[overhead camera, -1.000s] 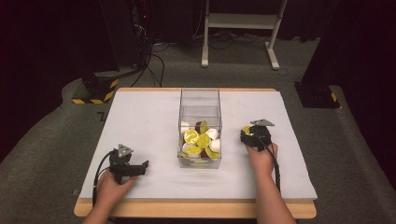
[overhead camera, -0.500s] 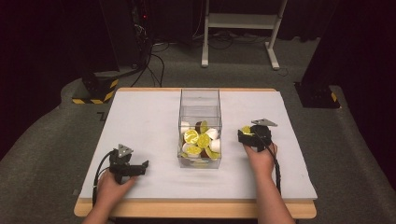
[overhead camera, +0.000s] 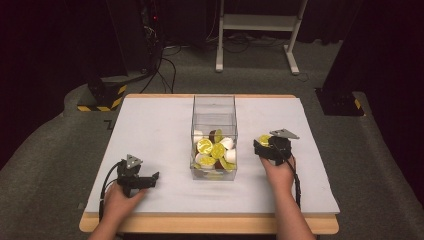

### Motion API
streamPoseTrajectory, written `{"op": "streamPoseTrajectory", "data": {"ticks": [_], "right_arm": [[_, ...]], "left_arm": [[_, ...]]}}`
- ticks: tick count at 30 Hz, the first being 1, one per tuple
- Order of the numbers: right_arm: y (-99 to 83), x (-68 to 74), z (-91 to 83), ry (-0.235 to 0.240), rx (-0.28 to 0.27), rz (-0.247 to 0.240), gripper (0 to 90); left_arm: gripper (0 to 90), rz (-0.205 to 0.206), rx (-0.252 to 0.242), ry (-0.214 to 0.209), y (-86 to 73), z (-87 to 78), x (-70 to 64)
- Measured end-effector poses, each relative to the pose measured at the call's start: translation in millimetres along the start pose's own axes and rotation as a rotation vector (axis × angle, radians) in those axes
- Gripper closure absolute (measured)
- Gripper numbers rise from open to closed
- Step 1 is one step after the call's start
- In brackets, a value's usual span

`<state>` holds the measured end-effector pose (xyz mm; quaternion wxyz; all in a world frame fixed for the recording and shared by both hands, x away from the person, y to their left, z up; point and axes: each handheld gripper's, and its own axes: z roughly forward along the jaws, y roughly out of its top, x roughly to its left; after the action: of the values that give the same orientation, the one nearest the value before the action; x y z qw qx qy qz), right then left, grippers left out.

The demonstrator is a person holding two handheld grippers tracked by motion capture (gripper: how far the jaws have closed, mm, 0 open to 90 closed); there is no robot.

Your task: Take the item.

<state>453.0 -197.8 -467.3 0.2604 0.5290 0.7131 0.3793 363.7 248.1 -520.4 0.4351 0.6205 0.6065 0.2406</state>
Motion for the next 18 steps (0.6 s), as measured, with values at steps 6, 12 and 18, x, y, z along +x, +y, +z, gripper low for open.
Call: {"op": "streamPoseTrajectory", "data": {"ticks": [6, 12, 18], "right_arm": [[-5.6, 5.3, -7.2, -0.010, -0.006, -0.017, 20.3], [-12.8, 13.7, -13.3, 0.008, -0.010, -0.027, 20.4], [-20.6, 28.7, -20.9, 0.041, -0.013, -0.049, 20.2]], "left_arm": [[4.6, 0.001, -0.001, 0.000, 0.0, 0.0, 0.0], [4.6, -0.001, 0.000, 0.000, 0.0, 0.0, -0.1], [4.6, -0.001, 0.000, 0.000, 0.0, 0.0, -0.1]]}}
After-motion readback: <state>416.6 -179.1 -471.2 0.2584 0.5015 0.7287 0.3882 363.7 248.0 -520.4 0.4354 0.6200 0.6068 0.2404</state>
